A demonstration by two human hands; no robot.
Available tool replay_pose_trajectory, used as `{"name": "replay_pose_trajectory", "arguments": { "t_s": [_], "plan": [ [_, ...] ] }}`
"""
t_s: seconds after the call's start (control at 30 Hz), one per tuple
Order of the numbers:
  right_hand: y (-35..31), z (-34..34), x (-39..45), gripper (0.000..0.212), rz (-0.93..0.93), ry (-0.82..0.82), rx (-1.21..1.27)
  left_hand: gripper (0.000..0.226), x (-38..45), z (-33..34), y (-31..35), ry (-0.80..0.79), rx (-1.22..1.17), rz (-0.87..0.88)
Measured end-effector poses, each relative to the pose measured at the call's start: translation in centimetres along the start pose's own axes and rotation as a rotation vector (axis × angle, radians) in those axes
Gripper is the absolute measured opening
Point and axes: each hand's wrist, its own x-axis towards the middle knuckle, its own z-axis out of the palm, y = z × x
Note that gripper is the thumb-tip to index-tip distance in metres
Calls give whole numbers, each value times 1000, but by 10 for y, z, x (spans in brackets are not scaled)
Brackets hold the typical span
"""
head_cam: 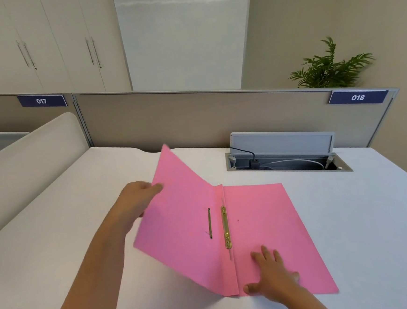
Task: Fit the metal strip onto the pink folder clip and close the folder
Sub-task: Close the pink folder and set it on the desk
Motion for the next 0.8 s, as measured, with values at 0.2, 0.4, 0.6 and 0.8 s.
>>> {"name": "replay_pose_trajectory", "arguments": {
  "t_s": [0.2, 0.4, 0.6, 0.8],
  "plan": [
    [7, -36, 0, 65, -3, 21, 609, 39, -41, 65, 32, -506, -333, 57],
    [33, -85, -8, 18, 41, 31, 1064, 39, -42, 129, 5, -534, -146, -93],
    [64, -104, -10, 37, 0, 9, 1407, 14, -33, 159, -14, -353, -73, -218],
    [101, -103, -1, 66, 247, 6, 1507, 37, -32, 181, -27, -347, -130, -310]
  ]
}}
